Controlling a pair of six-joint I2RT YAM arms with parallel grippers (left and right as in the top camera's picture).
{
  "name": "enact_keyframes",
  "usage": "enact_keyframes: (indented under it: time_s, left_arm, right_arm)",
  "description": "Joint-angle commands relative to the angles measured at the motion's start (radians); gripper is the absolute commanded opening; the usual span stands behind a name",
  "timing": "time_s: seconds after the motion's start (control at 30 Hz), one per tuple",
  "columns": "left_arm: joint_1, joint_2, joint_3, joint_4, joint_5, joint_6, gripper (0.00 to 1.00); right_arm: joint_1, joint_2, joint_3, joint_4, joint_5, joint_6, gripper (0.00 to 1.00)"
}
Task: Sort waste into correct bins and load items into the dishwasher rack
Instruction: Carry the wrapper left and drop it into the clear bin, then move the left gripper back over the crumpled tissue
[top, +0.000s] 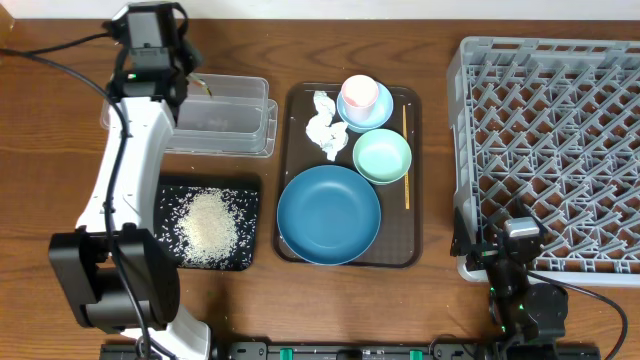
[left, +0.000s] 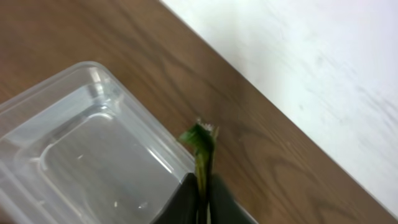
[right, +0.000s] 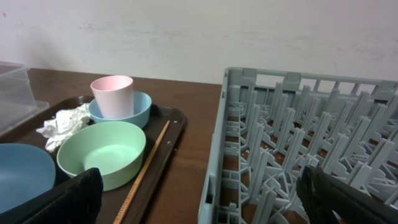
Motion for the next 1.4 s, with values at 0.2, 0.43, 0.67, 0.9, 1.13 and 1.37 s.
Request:
enact_keyframes:
  time_s: [0.2, 0.43, 0.67, 0.9, 1.13, 1.37]
  left_arm:
    - [0.013, 0.022, -0.006, -0.055, -0.011, -0.061, 0.31]
    - [0.013, 0.021, -0.006, -0.100, 0.109, -0.063, 0.47]
    - [-0.010, 0.016, -0.006, -0.138, 0.430, -0.020, 0.47]
    - [-0.136, 0.015, -0.006, -0.196, 0.497, 0.168, 0.52]
    - [-0.315, 0.015, -0.010, -0.309, 0.399, 0.291, 0.52]
    - [-0.439, 0.021, -0.071, -0.303, 0.255, 0.290, 0.53]
  right_arm:
    - [0.010, -0.002, -0.002, -0.003, -0.004, -0.013, 0.99]
    - [0.010, -0.002, -0.002, -0.003, -0.004, -0.013, 0.99]
    - [0.010, -0.002, -0.002, -0.003, -0.004, -0.013, 0.99]
    - [0.010, -0.002, -0.002, -0.003, -0.004, -0.013, 0.99]
    - [0.010, -0.002, -0.002, -0.003, -0.004, -0.013, 0.99]
    - [0.010, -0.002, -0.002, -0.003, -0.004, -0.013, 0.99]
